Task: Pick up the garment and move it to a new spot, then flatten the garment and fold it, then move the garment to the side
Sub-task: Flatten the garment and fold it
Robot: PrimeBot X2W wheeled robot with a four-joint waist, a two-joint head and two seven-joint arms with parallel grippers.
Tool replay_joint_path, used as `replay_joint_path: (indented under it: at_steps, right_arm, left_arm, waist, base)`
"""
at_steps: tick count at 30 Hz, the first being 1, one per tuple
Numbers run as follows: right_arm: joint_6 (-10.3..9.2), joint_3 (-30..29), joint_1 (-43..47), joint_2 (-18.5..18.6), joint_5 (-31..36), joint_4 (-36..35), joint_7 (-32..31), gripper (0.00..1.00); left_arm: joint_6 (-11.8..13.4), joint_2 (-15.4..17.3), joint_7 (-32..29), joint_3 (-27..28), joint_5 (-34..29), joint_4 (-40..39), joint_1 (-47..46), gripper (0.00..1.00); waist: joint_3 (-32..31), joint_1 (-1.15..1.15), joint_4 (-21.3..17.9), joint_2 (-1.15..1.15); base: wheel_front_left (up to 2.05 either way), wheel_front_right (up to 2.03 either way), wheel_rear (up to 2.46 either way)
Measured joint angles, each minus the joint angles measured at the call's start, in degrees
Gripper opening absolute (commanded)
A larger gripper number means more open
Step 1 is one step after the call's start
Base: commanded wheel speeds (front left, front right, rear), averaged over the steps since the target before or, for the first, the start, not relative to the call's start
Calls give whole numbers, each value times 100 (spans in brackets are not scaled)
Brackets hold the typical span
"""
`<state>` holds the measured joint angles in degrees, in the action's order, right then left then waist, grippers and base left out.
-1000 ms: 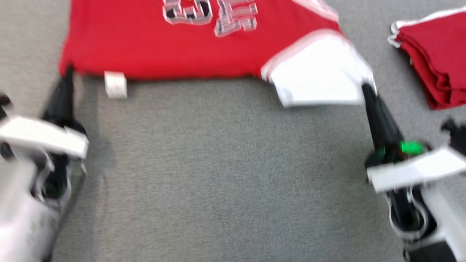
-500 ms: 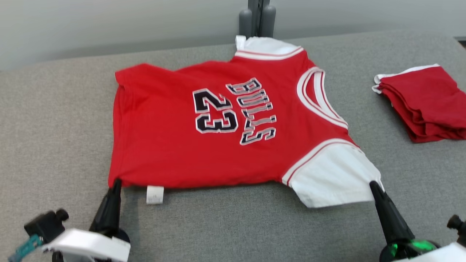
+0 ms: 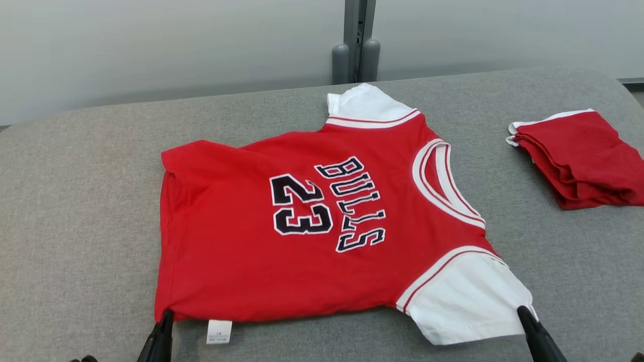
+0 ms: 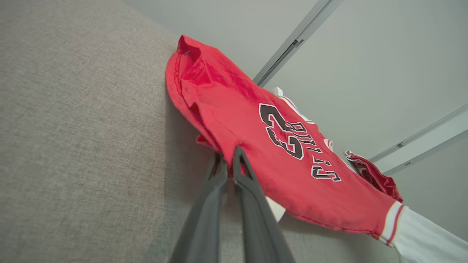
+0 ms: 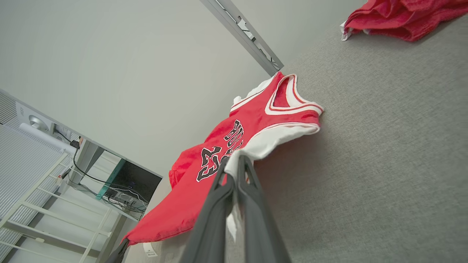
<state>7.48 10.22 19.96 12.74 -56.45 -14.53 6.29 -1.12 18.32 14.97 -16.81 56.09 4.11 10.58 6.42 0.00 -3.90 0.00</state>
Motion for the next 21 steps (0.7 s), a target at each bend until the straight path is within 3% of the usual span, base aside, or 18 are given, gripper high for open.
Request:
replay_joint_path:
  at_steps: [6,14,21]
  right_arm:
    - [0,-154,18,-245,104,-2,-236,0]
    - [0,-345,-382,-543,172,344,-428,0]
    - [0,-641,-1244,-747,310,1126,-433,0]
  left_arm:
    - [111,32,-66,13,49,-188,122,0]
    - [60,-316,-93,-149,107,193,-353,0]
    - [57,-717,-111,51,430,1009,-1221,0]
  waist:
    - [-22,0,-20,0]
    - [-43,0,68,0]
    - [7,0,170,0]
  base:
    - [0,0,0]
    - [0,0,0]
    - [0,0,0]
